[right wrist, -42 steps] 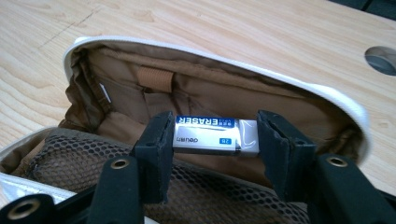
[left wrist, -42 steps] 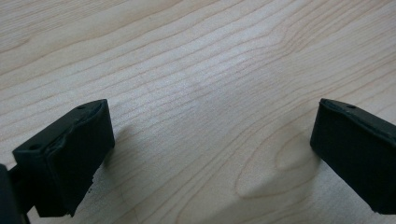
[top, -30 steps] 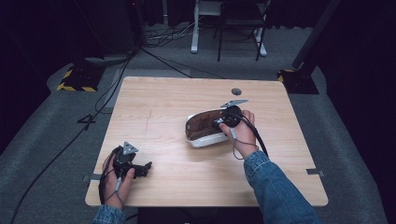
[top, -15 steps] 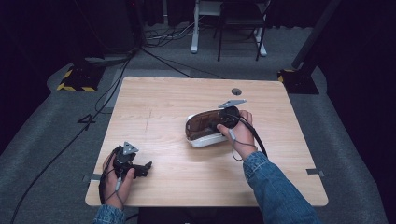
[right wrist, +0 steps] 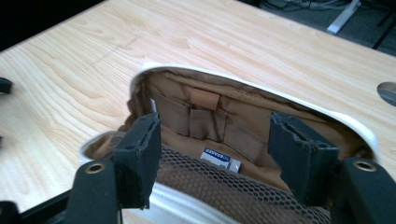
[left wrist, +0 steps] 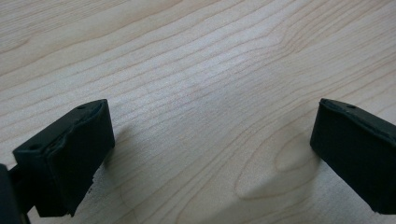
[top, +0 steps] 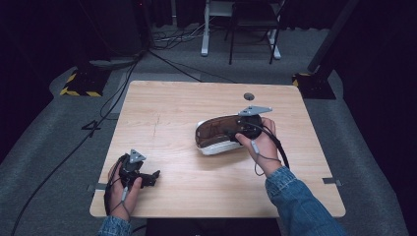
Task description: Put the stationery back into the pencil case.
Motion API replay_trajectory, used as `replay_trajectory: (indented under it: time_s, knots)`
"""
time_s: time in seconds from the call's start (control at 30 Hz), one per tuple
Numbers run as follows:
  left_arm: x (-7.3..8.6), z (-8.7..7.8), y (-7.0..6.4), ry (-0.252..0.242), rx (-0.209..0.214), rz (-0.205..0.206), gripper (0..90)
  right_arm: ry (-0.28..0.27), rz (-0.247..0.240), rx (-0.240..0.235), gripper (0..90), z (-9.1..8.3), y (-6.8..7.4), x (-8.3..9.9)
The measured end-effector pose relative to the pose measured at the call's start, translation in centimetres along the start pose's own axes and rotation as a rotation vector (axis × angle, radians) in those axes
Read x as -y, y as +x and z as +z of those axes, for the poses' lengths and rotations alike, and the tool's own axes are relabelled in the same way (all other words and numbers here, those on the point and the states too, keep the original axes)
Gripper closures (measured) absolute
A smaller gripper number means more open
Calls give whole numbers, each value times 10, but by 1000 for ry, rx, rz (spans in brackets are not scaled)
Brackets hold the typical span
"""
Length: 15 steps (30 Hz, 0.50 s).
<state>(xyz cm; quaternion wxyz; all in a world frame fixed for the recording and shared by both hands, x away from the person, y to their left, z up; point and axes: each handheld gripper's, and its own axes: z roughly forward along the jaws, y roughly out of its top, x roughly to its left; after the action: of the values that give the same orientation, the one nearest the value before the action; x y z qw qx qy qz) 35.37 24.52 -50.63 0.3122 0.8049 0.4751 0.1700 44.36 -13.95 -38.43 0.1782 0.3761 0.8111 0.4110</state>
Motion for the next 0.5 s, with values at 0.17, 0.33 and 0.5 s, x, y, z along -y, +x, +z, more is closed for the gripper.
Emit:
replay_trajectory:
  time_s: [0.17,0.33,0.5]
  knots:
    - [0,0,0,0,0,0,2,-39,-16,-2,310,-25,-1,6]
    - [0,0,0,0,0,-1,2,-56,-23,1,275,-38,-3,11]
    - [0,0,0,0,0,0,2,-55,-33,10,240,-57,-11,22]
